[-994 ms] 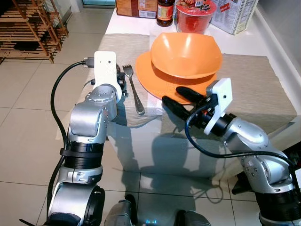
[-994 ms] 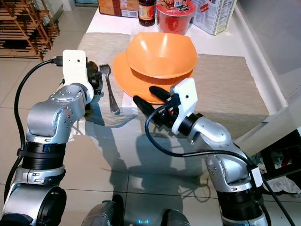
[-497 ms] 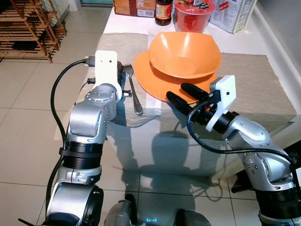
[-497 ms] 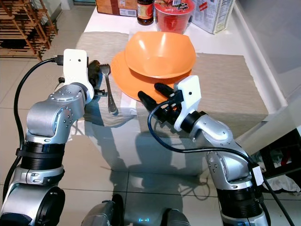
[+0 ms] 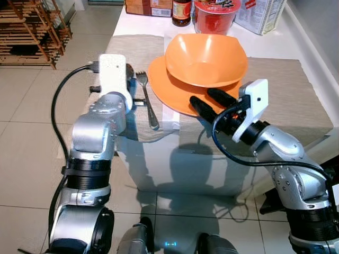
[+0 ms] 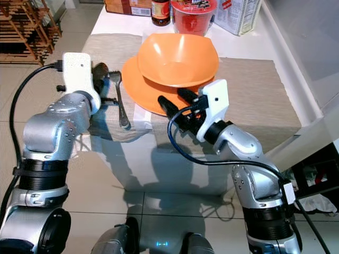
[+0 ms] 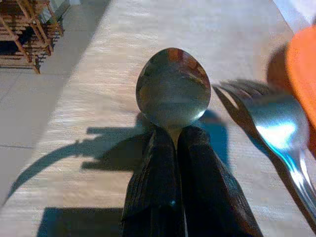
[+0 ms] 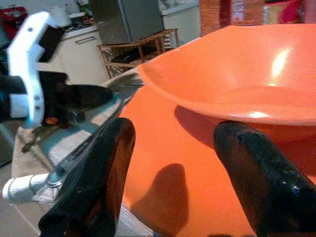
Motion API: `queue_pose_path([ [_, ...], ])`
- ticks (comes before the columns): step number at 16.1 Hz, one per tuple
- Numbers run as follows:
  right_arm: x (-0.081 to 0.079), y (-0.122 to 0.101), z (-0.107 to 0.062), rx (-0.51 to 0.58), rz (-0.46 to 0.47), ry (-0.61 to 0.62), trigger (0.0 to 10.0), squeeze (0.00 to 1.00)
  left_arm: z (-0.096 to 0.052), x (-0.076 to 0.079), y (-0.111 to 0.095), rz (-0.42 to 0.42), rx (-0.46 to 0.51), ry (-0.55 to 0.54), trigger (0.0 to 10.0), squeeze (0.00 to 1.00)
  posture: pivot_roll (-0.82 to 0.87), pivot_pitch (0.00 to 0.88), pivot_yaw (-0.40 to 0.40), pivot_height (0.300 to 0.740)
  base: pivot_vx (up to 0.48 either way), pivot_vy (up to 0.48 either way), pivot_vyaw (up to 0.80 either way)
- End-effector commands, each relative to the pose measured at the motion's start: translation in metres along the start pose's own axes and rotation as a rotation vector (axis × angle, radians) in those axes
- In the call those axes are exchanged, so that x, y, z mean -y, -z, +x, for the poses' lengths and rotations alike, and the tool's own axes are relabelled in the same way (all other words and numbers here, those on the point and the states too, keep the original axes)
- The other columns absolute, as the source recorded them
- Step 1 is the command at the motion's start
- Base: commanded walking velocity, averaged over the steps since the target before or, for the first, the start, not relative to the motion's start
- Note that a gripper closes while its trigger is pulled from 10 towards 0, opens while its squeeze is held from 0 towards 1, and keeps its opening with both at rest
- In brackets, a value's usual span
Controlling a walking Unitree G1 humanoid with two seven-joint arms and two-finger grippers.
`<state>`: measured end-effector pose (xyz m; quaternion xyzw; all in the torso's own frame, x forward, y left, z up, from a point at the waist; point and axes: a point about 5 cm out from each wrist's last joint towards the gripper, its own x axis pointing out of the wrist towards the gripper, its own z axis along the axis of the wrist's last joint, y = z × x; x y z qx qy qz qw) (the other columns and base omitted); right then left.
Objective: Setting the table
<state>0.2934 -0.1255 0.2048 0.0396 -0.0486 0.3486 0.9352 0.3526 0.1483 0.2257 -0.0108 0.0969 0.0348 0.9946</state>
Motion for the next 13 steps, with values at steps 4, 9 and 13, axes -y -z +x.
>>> queue_pose_path([
  [4,0.007,-0.004,0.000,0.024,-0.006,0.048,10.0,0.00,-0.007,-0.015,-0.034,-0.243,0.206,0.096,0.0,0.00,-0.07,0.208,0.028,0.740,0.000,0.000,0.00],
  [9,0.008,-0.005,0.000,0.030,-0.003,0.061,10.0,0.00,-0.032,0.003,-0.065,-0.541,0.374,0.475,1.7,0.00,-0.07,0.206,0.028,0.740,0.000,0.000,0.00],
  [13,0.008,-0.006,0.002,0.046,0.005,0.074,10.0,0.00,-0.067,-0.025,-0.085,-1.014,0.616,0.860,10.0,0.00,-0.08,0.200,0.033,0.740,0.000,0.000,0.00],
])
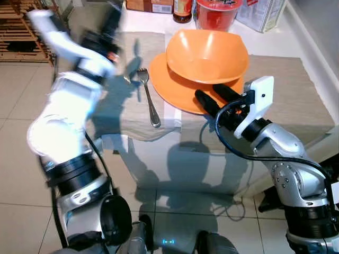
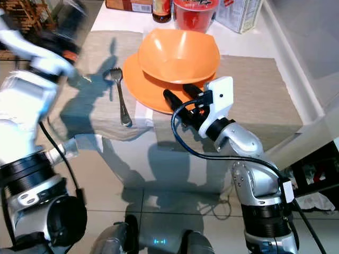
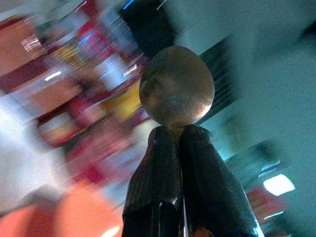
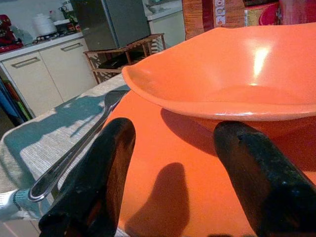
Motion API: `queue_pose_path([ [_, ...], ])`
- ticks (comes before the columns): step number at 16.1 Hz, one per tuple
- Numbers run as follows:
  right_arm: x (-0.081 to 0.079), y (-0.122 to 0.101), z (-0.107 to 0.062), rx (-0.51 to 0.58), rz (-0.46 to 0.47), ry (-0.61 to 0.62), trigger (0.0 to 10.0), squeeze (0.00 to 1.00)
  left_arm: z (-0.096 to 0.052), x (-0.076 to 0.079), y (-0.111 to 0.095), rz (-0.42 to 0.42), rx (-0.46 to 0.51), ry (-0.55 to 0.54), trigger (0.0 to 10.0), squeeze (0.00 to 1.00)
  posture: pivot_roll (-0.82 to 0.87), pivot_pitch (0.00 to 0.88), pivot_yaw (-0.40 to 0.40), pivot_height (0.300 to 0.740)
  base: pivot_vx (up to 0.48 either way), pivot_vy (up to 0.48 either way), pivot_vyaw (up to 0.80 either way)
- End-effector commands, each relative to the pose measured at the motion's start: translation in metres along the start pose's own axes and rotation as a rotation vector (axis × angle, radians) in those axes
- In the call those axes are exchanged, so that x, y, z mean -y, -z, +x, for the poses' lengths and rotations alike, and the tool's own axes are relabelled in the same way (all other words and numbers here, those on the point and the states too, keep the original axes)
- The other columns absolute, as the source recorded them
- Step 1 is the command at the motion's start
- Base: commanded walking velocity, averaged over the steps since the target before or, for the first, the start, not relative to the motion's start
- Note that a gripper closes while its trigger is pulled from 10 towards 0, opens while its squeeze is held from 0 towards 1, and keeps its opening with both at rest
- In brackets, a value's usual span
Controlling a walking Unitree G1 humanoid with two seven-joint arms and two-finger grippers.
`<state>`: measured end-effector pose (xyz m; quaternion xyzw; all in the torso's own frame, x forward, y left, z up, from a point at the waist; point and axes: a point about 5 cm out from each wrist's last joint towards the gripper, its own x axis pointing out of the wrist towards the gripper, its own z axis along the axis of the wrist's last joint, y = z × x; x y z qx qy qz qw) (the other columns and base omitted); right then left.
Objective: Setting the table
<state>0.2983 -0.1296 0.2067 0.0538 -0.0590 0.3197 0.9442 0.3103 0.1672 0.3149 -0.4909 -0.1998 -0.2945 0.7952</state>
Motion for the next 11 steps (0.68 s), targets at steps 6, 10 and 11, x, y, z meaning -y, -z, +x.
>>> queue_pose_path([
  [6,0.002,-0.003,0.004,0.024,-0.012,0.007,10.0,0.00,-0.034,0.039,-0.017,-0.127,0.113,0.372,10.0,0.00,-0.08,0.176,0.030,0.740,0.000,0.000,0.00],
  [10,0.001,-0.005,0.010,0.036,-0.021,-0.013,10.0,0.00,-0.067,0.075,0.005,-0.332,-0.005,0.711,10.0,0.00,-0.07,0.157,0.022,0.740,0.000,0.000,0.00],
  [11,0.001,-0.005,0.010,0.038,-0.022,-0.014,10.0,0.00,-0.068,0.076,0.006,-0.392,0.013,0.719,10.0,0.00,-0.07,0.156,0.022,0.740,0.000,0.000,0.00],
])
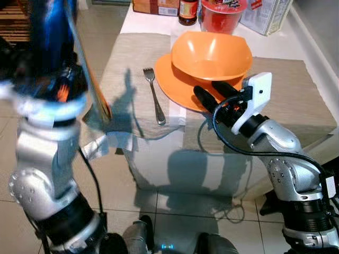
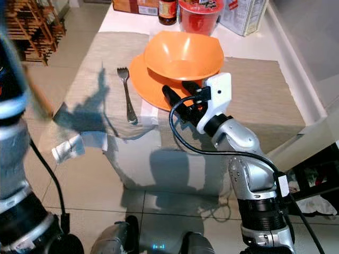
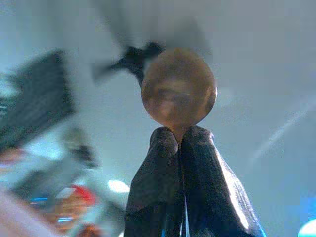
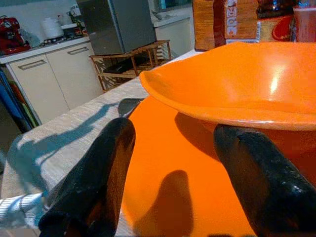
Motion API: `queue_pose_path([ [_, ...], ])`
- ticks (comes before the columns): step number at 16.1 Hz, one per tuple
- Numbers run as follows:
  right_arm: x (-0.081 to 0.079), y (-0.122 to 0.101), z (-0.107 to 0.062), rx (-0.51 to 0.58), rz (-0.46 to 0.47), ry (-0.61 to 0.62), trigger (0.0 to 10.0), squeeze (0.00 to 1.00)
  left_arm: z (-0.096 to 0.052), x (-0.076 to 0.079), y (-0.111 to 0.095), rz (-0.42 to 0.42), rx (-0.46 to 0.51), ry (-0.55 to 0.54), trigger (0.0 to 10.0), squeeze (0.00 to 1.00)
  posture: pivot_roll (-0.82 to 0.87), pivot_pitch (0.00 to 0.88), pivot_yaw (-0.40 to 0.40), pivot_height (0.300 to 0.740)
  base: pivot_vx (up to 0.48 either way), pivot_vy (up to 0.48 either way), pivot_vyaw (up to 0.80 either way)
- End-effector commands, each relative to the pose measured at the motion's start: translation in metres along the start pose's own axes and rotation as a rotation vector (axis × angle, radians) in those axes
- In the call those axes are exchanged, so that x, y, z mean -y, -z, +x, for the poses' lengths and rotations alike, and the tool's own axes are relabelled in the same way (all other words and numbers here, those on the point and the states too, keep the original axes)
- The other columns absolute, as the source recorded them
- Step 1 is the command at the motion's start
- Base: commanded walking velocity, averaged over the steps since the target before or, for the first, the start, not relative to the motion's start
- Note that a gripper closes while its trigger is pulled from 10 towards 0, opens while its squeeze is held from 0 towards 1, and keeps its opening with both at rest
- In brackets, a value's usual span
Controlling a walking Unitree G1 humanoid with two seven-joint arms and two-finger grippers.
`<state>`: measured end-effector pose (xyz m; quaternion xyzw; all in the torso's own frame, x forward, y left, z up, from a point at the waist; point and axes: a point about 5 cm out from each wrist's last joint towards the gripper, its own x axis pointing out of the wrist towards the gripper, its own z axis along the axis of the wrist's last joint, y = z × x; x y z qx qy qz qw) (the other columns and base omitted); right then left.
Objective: Setting the table
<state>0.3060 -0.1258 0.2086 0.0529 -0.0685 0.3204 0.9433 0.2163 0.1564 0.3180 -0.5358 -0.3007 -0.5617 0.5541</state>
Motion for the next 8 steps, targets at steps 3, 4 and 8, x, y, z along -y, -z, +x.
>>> queue_pose_path([
  [3,0.000,-0.005,0.002,0.023,-0.019,-0.013,10.0,0.00,0.001,0.009,0.008,-0.057,-0.024,0.057,10.0,0.00,-0.07,0.158,0.022,0.740,0.000,0.000,0.00],
  [4,0.000,-0.005,0.002,0.023,-0.020,-0.014,10.0,0.00,0.001,0.007,0.009,-0.035,-0.038,0.032,10.0,0.00,-0.08,0.158,0.023,0.740,0.000,0.000,0.00],
  [8,0.000,-0.004,0.003,0.025,-0.021,-0.015,10.0,0.00,-0.020,-0.050,0.018,0.554,-0.389,-0.525,10.0,0.00,-0.08,0.151,0.019,0.740,0.000,0.000,0.00],
])
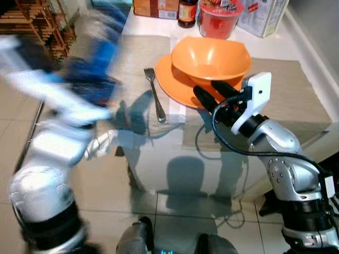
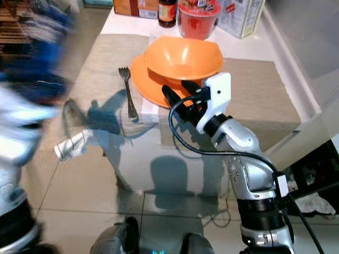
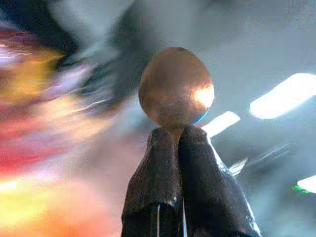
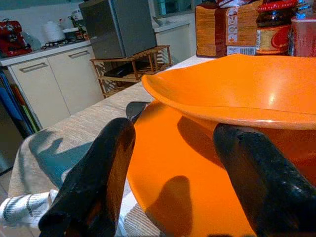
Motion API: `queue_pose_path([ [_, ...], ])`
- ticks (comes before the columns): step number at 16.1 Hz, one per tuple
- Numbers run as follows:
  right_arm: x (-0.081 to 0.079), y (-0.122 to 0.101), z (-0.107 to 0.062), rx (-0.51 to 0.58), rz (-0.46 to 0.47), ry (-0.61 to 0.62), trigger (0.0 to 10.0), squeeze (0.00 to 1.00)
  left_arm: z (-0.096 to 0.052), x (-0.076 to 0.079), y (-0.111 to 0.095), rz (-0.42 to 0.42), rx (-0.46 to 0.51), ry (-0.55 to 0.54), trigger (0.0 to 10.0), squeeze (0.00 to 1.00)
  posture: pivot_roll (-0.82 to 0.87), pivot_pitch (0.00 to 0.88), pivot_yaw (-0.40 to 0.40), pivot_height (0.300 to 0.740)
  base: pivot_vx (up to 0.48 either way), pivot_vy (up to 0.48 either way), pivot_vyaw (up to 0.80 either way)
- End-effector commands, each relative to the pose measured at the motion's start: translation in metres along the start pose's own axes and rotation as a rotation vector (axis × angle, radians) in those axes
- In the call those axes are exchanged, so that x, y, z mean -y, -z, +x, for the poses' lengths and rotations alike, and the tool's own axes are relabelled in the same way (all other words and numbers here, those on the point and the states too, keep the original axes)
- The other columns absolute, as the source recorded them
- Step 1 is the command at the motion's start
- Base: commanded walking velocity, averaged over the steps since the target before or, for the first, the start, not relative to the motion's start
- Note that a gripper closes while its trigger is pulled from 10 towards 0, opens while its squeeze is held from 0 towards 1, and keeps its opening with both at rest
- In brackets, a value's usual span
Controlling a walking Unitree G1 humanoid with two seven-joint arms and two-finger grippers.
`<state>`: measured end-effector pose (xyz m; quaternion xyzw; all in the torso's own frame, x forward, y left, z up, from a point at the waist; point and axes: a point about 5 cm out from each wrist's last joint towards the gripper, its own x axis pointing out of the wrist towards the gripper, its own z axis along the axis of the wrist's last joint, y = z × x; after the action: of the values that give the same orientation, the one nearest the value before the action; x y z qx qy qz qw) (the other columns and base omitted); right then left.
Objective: Setting the table
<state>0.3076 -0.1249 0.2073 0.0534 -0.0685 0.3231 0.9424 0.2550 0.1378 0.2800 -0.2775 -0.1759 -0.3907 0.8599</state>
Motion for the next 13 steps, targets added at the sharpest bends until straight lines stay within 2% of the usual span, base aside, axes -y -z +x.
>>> queue_pose_path([
  [1,0.000,-0.005,0.002,0.025,-0.025,-0.012,10.0,0.00,-0.002,-0.008,0.014,0.138,-0.067,-0.080,10.0,0.00,-0.08,0.146,0.018,0.740,0.000,-0.454,0.00],
  [2,0.000,-0.005,0.003,0.025,-0.026,-0.013,10.0,0.00,-0.003,-0.008,0.017,0.171,-0.082,-0.076,10.0,0.00,-0.08,0.145,0.018,0.740,0.000,-0.454,0.00],
  [3,0.001,-0.006,0.003,0.032,-0.023,-0.025,10.0,0.00,-0.011,0.008,0.019,0.080,-0.043,0.003,10.0,0.00,-0.08,0.135,0.016,0.740,0.000,-0.454,0.00],
  [6,-0.001,-0.009,0.004,0.060,-0.005,-0.072,10.0,0.00,-0.014,0.020,0.022,0.041,-0.015,0.080,10.0,0.00,-0.08,0.125,0.011,0.740,0.000,-0.456,0.00],
  [9,-0.012,-0.015,0.002,0.110,0.059,-0.216,10.0,0.00,-0.016,0.038,0.023,-0.038,0.036,0.235,10.0,0.00,-0.08,0.114,0.006,0.740,0.000,-0.458,0.00],
  [11,-0.018,-0.016,-0.002,0.123,0.099,-0.288,10.0,0.00,-0.018,0.040,0.023,-0.056,0.047,0.260,10.0,0.00,-0.08,0.113,0.005,0.740,0.000,-0.458,0.00],
  [13,-0.024,-0.025,-0.008,0.188,0.173,-0.376,10.0,0.00,-0.019,0.039,0.019,-0.061,0.080,0.257,10.0,0.00,-0.08,0.112,0.003,0.740,0.000,-0.461,0.00],
])
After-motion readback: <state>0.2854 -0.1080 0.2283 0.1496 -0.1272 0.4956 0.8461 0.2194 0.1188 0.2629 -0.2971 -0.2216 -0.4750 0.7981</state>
